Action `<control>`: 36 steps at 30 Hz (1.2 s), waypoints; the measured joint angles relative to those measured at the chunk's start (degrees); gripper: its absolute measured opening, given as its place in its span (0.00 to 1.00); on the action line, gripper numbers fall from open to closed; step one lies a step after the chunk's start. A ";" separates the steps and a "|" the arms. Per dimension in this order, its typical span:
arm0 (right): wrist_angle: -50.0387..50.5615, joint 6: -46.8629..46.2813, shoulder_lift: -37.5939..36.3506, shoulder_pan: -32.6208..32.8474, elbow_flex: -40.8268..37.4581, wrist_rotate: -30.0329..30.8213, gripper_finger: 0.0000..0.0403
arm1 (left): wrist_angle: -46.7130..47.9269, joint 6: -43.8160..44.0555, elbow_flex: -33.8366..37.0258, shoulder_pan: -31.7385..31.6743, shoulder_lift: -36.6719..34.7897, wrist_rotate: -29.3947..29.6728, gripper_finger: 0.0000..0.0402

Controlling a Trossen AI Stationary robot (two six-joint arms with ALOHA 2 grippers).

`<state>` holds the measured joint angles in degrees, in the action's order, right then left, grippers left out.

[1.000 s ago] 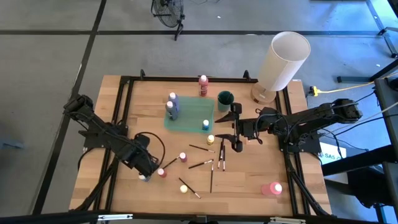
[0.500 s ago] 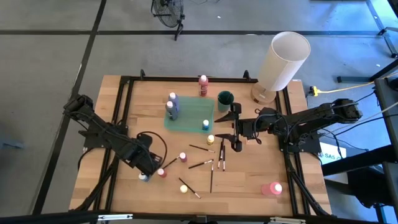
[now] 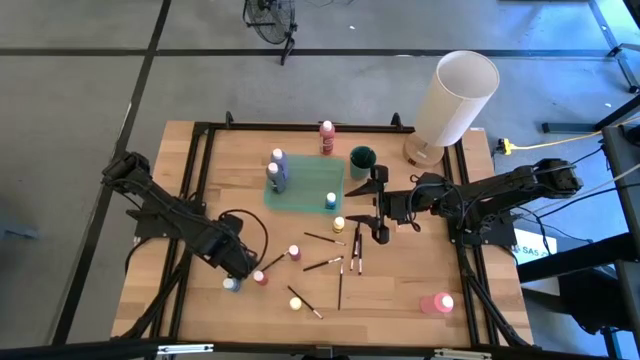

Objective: Pick & Place Paint Supplies
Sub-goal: Put the left small yellow paint bottle into the green bin

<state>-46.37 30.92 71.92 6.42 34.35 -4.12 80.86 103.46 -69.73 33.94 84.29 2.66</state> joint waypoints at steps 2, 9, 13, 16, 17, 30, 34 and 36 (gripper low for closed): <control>-0.01 0.01 0.00 0.00 0.00 0.00 0.64 | -0.45 0.29 0.00 0.51 0.00 -0.02 0.55; -0.04 0.02 0.00 0.00 0.00 -0.01 0.64 | -5.31 0.80 3.72 2.55 0.02 -0.71 0.55; -0.10 0.02 0.00 0.00 0.00 -0.02 0.64 | -7.41 0.79 6.68 2.68 -0.09 -0.76 0.55; -0.49 0.02 0.00 0.00 0.00 -0.02 0.64 | -7.73 0.79 7.59 2.66 -0.13 -0.96 0.55; -0.71 0.02 0.00 0.00 0.00 -0.05 0.64 | -7.94 0.79 7.65 2.66 -0.13 -1.14 0.55; -0.15 1.07 0.00 0.01 0.00 -0.13 0.64 | -10.61 -1.18 7.65 1.96 -0.15 1.64 0.55; -0.06 1.09 0.00 0.00 0.00 -0.13 0.64 | -10.68 -0.90 7.69 1.96 0.12 1.74 0.55; -0.06 1.08 0.00 0.00 0.00 -0.13 0.64 | -10.71 -0.78 7.69 1.96 0.13 1.22 0.55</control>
<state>-46.44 32.00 71.92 6.42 34.35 -4.25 70.15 102.68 -62.04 35.90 84.42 3.87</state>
